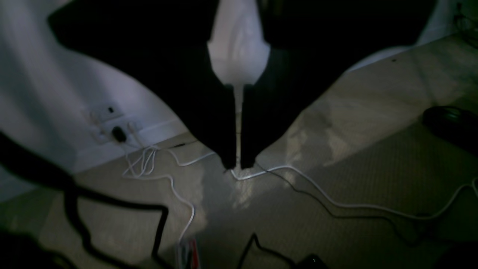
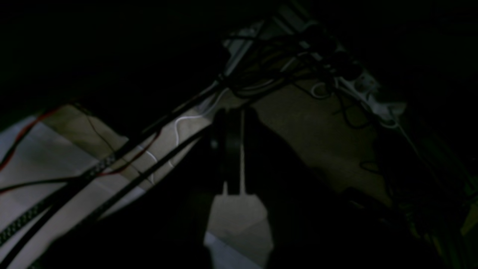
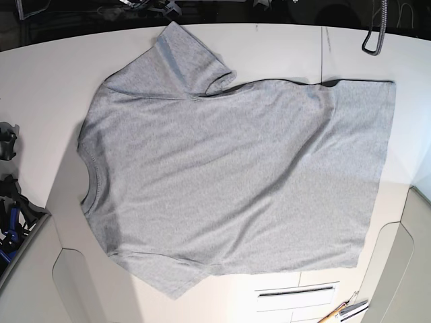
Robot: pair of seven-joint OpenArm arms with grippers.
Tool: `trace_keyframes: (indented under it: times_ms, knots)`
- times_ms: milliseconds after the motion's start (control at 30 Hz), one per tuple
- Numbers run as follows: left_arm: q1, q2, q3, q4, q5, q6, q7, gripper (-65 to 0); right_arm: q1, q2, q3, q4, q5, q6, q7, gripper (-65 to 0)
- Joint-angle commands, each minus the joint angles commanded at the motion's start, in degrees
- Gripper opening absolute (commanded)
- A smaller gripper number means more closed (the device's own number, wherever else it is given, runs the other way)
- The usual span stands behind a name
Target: Fold the T-shirt properly
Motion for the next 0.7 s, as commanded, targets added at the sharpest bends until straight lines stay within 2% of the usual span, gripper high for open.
trace_keyframes:
  times_ms: [133,233,367,400,600,700]
  knots:
    - [0.3,-0.5,-0.1,0.0,-1.5,0.0,0.0,-62.2,0.0,0.0,0.0,0.0,0.0,-0.07,0.0,-64.1]
    - [1.6,-1.2,-0.1,0.6,-1.5,-0.1,-2.8,-62.2,-0.4,0.2,0.0,0.0,0.0,-0.11,0.0,-63.9]
    - [4.9,-3.4,-0.1,4.5,-1.4,-2.3,-6.0,-62.2,-2.5,1.1,0.0,2.3,0.0,-0.11,0.0,-63.9]
    - [5.8,-4.1,-0.1,6.2,-1.4,-3.2,-6.0,-62.2,-3.4,1.7,0.0,3.6,0.0,-0.13,0.0,-63.9]
    - [12.8,-8.7,-0.3,18.8,-1.5,-3.1,-5.9,-62.2,-10.5,5.6,0.0,15.1,0.7,-0.15,-0.1,-63.9]
    - [17.5,-10.0,-2.8,24.5,-1.5,-3.2,-4.7,-62.2,-14.6,8.6,0.0,21.9,2.7,-0.15,-0.1,-63.9]
